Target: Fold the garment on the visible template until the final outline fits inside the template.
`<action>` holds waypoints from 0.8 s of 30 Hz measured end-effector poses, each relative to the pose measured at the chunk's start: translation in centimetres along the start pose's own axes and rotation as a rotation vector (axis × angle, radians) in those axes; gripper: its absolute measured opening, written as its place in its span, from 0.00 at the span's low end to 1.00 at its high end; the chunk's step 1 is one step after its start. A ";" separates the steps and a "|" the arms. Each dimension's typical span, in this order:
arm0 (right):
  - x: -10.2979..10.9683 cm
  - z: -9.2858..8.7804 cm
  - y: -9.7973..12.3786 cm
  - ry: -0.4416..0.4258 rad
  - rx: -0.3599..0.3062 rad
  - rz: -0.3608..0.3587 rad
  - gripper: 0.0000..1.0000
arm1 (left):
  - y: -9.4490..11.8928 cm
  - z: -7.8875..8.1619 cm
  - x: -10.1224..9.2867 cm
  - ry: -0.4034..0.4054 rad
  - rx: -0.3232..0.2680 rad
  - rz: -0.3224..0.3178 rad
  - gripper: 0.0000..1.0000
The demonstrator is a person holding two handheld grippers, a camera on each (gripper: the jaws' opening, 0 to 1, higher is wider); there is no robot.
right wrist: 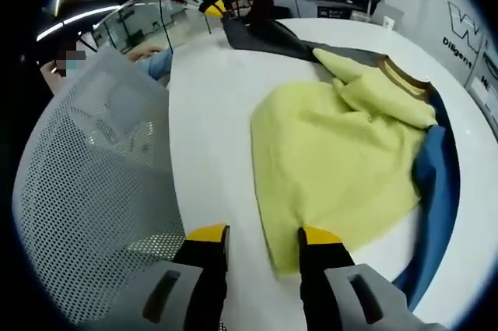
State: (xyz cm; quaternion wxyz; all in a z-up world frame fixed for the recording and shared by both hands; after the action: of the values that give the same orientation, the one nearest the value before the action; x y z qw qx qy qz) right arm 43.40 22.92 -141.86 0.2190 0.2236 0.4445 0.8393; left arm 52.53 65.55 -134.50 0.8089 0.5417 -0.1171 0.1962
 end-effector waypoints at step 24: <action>0.5 -0.1 0.1 0.019 0.033 0.034 0.40 | -0.2 -1.2 -3.2 0.071 0.054 -0.060 0.24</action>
State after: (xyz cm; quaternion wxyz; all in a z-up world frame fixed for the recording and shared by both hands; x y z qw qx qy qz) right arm 42.89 23.07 -141.76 0.1967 0.2270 0.4564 0.8375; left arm 49.71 66.04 -136.41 0.8032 0.5593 -0.0666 0.1939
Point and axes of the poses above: the point that each gripper's makers call its tool centre point, and the gripper's own axes: y roughly backward along the fingers, x roughly to its left, z roughly out of its top, the point moved 3 cm from there along y, roughly backward along the fingers, and after that the axes turned 9 degrees about -y, right-handed, at the moved point
